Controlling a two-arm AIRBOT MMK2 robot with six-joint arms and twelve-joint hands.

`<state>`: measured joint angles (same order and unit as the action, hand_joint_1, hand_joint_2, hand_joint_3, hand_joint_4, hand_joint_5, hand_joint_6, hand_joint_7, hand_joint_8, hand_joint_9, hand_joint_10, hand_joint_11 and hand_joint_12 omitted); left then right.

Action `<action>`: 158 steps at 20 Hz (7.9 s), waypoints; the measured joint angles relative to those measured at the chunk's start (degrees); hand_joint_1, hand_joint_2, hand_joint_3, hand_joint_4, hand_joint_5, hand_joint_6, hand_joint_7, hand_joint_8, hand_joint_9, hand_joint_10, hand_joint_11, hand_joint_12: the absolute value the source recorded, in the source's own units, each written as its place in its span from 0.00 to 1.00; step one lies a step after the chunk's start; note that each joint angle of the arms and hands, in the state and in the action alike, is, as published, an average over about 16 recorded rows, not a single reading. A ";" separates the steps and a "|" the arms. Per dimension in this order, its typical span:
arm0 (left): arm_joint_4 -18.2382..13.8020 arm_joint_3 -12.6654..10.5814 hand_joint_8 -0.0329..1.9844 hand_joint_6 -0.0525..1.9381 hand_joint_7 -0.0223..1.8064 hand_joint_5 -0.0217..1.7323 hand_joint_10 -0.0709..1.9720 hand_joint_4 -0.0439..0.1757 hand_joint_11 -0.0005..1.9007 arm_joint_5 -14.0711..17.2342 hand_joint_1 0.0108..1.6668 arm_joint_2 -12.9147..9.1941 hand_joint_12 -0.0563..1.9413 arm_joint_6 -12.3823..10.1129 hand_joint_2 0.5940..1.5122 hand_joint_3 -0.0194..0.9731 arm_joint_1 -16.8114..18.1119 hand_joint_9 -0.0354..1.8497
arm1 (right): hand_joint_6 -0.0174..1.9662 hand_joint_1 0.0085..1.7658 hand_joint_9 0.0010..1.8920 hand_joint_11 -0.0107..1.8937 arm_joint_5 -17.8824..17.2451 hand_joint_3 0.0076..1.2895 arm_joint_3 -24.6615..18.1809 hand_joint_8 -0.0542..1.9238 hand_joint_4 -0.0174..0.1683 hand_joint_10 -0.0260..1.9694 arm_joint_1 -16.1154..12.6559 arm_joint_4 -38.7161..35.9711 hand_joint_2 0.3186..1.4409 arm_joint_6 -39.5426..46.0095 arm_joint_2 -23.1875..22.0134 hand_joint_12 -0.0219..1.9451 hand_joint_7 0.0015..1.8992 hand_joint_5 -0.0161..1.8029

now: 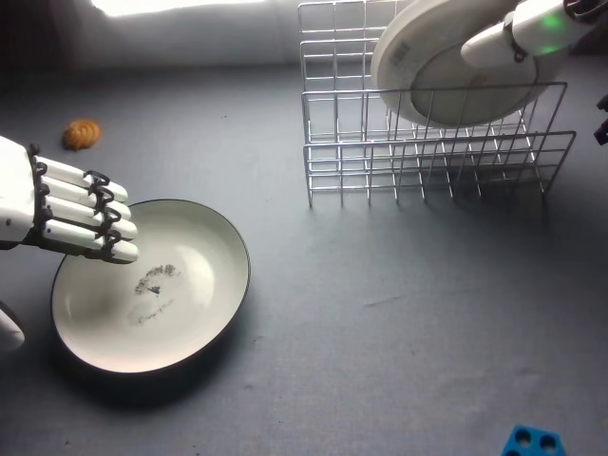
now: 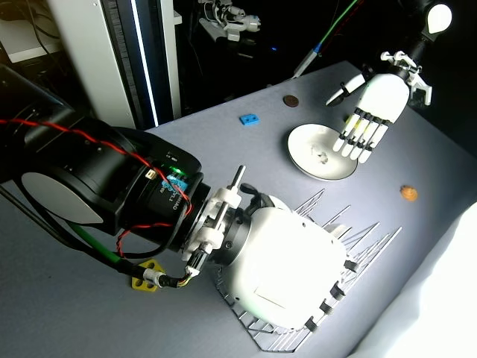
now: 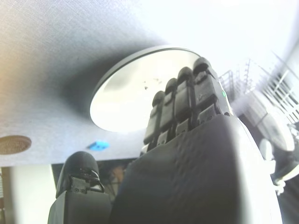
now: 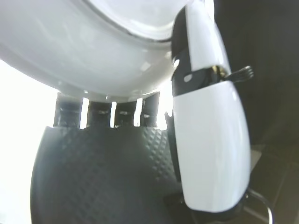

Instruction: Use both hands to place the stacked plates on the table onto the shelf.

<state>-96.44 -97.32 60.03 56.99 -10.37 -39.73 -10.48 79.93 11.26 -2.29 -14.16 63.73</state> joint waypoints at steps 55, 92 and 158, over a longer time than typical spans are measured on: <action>9.52 -0.69 0.02 0.01 0.03 0.01 0.04 0.16 0.01 -2.55 0.00 1.72 0.01 -5.91 0.58 0.04 -11.27 0.03 | 0.02 0.62 0.08 0.01 -3.34 0.00 -24.11 0.03 0.12 0.02 -3.17 -6.05 0.65 -51.74 -0.82 0.27 0.08 0.08; 24.10 -6.98 0.01 0.01 0.01 0.01 0.03 0.16 0.00 3.05 0.00 5.81 0.01 -16.62 0.60 0.04 -20.62 0.04 | 0.02 0.72 0.06 0.01 -15.42 0.00 -15.55 0.03 0.12 0.02 11.38 34.36 0.67 -93.44 25.36 0.27 0.07 0.10; 24.59 -11.12 0.01 0.02 0.01 0.02 0.03 0.18 0.00 4.77 0.00 8.25 0.01 -17.99 0.59 0.04 -20.94 0.04 | 0.02 0.62 0.04 0.01 -18.53 0.00 -8.40 0.04 0.10 0.01 11.86 31.61 0.59 -90.77 31.45 0.17 0.04 0.04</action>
<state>-71.85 -108.43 64.80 65.24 -28.36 -60.67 -29.00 71.53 23.11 29.32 -104.94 95.19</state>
